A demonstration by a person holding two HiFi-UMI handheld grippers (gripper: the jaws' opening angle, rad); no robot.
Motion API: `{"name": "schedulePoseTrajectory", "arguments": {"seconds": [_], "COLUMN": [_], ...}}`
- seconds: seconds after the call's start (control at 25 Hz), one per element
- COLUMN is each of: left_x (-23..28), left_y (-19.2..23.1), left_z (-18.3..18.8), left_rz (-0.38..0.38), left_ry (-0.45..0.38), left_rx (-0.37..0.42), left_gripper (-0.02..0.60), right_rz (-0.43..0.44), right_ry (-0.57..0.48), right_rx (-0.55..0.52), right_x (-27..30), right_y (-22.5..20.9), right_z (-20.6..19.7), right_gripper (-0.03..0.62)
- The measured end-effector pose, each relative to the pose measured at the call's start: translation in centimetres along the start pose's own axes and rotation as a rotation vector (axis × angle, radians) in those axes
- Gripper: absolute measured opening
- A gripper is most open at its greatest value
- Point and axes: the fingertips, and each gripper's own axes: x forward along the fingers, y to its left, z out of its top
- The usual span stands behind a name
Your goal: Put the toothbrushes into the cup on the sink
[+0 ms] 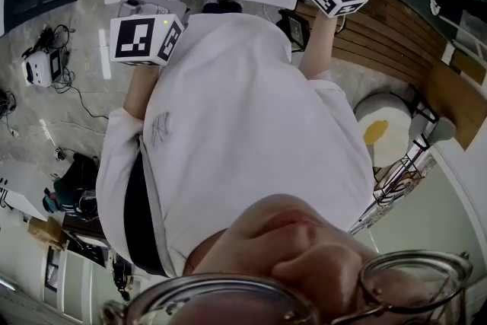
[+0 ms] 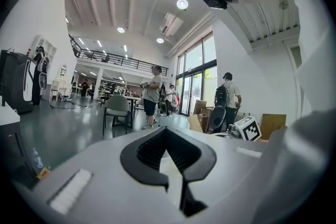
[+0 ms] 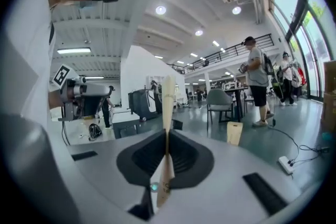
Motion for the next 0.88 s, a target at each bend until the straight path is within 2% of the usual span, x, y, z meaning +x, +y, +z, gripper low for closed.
{"name": "schedulePoseTrajectory", "arguments": {"seconds": [0.6,0.76,0.88], "left_x": [1.4,2.7,4.1], "left_y": [0.0,-0.6,-1.1], "left_z": [-0.9,-1.0,-0.9], "left_rz": [-0.078,-0.108,-0.133], "left_ry": [-0.009,0.005,0.009], "left_rx": [-0.003,-0.011,-0.009], "left_gripper": [0.006,0.006,0.006], "right_rz": [-0.199,-0.236,-0.251], "right_ry": [-0.352,-0.423,-0.445], "right_rx": [0.107,0.167,0.173], "right_x": [-1.4,-1.7,-1.7], "right_y": [-3.0,-4.2,-5.1], "right_z": [6.4,6.9,7.3], "right_gripper": [0.018,0.018,0.018]}}
